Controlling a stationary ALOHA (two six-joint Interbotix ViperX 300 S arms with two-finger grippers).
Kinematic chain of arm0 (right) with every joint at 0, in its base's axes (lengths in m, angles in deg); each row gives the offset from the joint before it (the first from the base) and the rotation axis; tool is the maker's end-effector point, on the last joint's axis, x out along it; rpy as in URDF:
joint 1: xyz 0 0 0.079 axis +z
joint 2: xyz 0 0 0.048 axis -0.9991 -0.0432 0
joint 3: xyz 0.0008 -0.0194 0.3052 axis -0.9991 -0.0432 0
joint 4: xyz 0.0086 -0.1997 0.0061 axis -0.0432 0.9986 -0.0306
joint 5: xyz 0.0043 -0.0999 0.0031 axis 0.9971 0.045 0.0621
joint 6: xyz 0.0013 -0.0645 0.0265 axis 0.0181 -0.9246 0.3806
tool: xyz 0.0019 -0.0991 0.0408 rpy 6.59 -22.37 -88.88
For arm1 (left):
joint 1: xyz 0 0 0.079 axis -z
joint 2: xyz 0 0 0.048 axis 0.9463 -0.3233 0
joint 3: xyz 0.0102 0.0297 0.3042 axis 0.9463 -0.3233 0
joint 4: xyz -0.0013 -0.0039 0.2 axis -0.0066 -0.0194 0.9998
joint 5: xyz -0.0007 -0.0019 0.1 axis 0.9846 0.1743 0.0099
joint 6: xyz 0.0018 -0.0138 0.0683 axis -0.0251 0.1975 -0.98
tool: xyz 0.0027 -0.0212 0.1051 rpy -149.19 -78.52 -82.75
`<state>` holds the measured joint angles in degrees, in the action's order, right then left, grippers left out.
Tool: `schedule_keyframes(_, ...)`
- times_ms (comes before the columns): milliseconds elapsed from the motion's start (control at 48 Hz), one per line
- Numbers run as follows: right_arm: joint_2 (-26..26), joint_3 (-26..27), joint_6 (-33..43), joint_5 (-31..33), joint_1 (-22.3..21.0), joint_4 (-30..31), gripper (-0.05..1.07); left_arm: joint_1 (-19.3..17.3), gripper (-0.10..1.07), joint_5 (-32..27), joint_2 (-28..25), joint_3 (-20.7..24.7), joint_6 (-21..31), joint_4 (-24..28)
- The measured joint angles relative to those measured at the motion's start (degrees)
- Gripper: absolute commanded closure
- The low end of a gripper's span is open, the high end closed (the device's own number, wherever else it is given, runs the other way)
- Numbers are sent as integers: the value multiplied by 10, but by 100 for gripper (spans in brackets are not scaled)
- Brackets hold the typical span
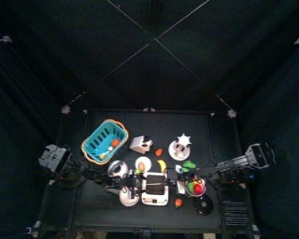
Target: Place pairing knife back into knife holder
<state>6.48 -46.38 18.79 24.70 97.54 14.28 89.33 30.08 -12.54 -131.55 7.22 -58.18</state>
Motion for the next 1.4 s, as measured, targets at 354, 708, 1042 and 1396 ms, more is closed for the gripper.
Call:
schedule_keyframes(354, 36, 26, 0, 105, -25, -8, 64, -13, 4, 9, 71, -49, -9, 1)
schedule_keyframes(708, 91, 106, -1, 284, -91, -2, 64, -24, 4, 11, 145, -93, -33, 1)
schedule_keyframes(1042, 92, 201, -12, 424, -177, 38, 64, -27, 4, 11, 149, -102, -37, 1)
schedule_keyframes(1396, 52, 296, -71, 516, -240, 20, 64, -27, 4, 11, 173, -120, -37, 1)
